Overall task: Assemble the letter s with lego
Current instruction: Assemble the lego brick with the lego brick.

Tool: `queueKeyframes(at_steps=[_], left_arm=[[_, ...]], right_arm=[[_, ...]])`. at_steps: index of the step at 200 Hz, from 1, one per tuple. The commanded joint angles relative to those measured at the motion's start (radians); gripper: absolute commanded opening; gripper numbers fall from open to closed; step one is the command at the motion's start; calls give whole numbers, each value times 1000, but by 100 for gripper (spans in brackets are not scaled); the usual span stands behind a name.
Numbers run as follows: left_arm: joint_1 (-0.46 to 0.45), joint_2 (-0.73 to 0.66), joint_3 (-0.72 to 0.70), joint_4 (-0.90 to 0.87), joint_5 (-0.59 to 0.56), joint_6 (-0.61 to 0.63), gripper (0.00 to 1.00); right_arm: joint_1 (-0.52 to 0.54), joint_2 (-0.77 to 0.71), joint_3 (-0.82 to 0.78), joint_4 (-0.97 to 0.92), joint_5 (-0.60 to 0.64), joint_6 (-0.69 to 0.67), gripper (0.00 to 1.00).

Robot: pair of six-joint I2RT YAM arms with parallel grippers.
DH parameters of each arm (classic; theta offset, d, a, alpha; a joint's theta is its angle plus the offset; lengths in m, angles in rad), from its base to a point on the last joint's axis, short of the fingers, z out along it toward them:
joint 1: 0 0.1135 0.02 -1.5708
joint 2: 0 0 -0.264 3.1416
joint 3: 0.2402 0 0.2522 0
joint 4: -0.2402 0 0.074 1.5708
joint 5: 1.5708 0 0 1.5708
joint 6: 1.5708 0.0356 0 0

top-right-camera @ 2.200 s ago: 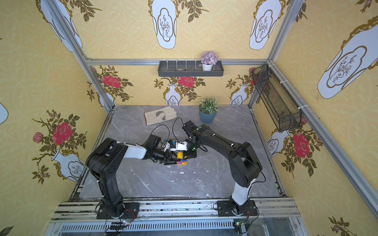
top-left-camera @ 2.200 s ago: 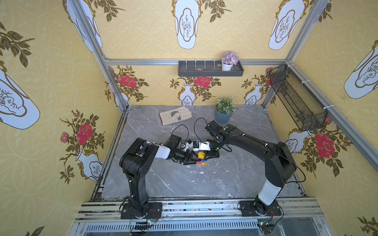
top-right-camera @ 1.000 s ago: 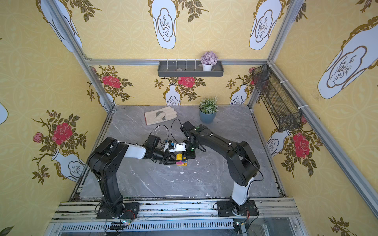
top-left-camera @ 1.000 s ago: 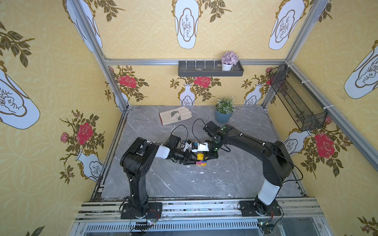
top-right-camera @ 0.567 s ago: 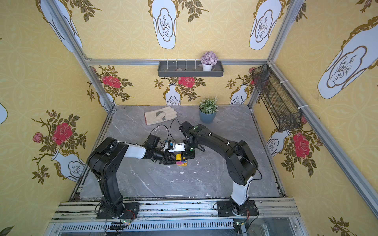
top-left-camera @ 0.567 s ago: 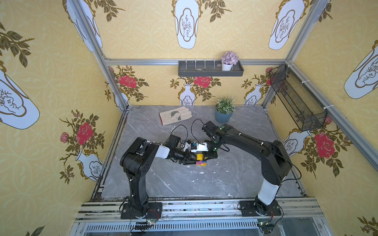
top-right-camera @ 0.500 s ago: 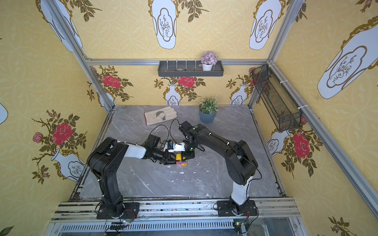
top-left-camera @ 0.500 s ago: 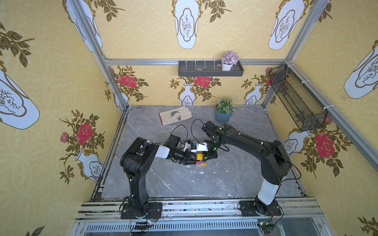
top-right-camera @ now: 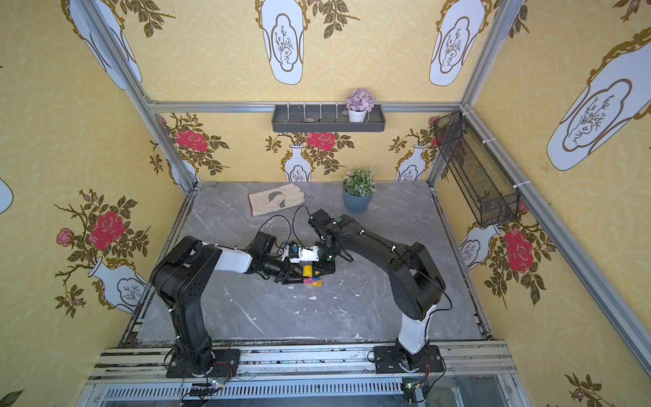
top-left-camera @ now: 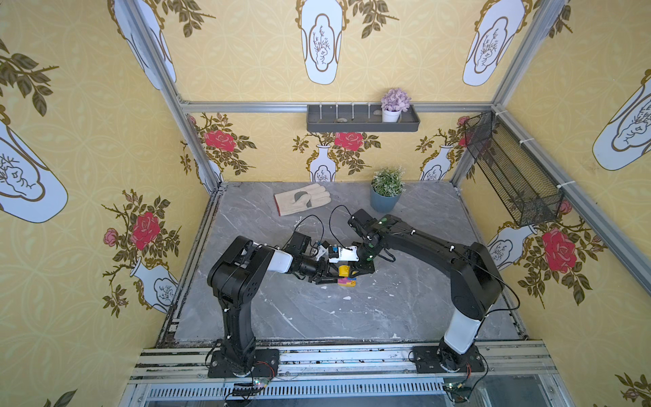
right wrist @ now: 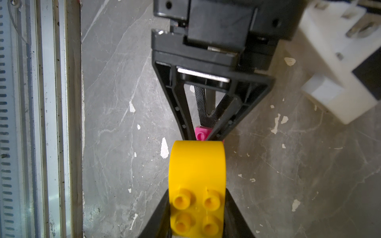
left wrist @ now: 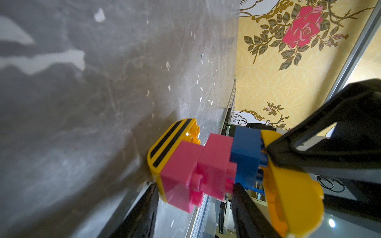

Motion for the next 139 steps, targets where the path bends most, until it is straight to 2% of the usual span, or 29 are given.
queueKeyframes(at_steps=[1, 139], left_arm=[[-8, 28, -13, -99, -196, 30, 55], [-8, 33, -19, -93, -202, 33, 55]], right_arm=[[6, 13, -19, 52, 7, 14, 27], [20, 20, -29, 52, 38, 10, 27]])
